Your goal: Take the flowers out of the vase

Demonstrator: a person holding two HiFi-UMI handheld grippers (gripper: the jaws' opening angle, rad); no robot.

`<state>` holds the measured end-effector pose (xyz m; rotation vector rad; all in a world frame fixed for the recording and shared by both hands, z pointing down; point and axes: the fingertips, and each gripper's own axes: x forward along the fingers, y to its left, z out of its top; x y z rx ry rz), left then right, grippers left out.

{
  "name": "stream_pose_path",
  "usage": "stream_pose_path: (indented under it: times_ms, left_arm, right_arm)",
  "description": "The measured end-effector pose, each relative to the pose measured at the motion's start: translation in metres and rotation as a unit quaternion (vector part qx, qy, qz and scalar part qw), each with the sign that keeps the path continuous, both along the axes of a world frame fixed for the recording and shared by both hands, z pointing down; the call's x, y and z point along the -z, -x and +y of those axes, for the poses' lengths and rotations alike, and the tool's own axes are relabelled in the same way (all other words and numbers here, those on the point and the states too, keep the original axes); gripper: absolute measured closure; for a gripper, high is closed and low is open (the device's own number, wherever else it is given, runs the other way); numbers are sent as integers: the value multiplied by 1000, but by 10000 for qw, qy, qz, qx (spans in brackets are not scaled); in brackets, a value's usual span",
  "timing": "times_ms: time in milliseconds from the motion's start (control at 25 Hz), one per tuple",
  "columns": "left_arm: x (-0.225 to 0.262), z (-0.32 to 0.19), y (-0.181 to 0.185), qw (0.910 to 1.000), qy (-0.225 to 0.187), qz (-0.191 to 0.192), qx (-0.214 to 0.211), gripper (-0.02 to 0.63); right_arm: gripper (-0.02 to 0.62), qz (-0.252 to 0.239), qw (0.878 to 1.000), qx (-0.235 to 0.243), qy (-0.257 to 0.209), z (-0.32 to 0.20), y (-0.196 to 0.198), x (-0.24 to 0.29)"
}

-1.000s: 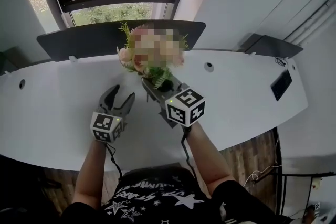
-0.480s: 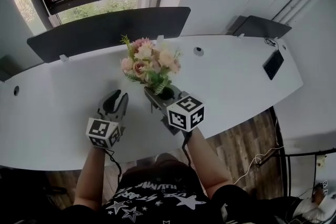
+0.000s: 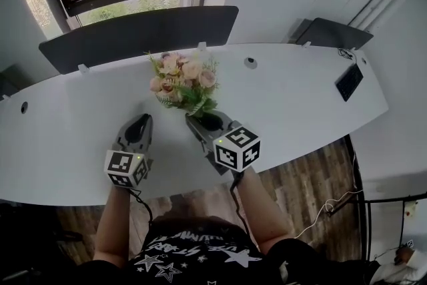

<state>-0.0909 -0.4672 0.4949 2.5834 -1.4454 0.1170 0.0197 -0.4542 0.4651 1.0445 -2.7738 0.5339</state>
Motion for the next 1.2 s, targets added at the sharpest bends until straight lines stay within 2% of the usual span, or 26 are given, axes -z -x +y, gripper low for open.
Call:
stream_pose_path:
  times_ms: [600,1200]
  left_arm:
    - [32,89,-44,9995,-198,-241,-20,575]
    - [42,197,-80,9991,-377,-195,96,575]
  right_arm:
    - [540,-469,9987,48,-177,84,-38,31]
    - [540,-718,9971,129,-220,193,-75,32]
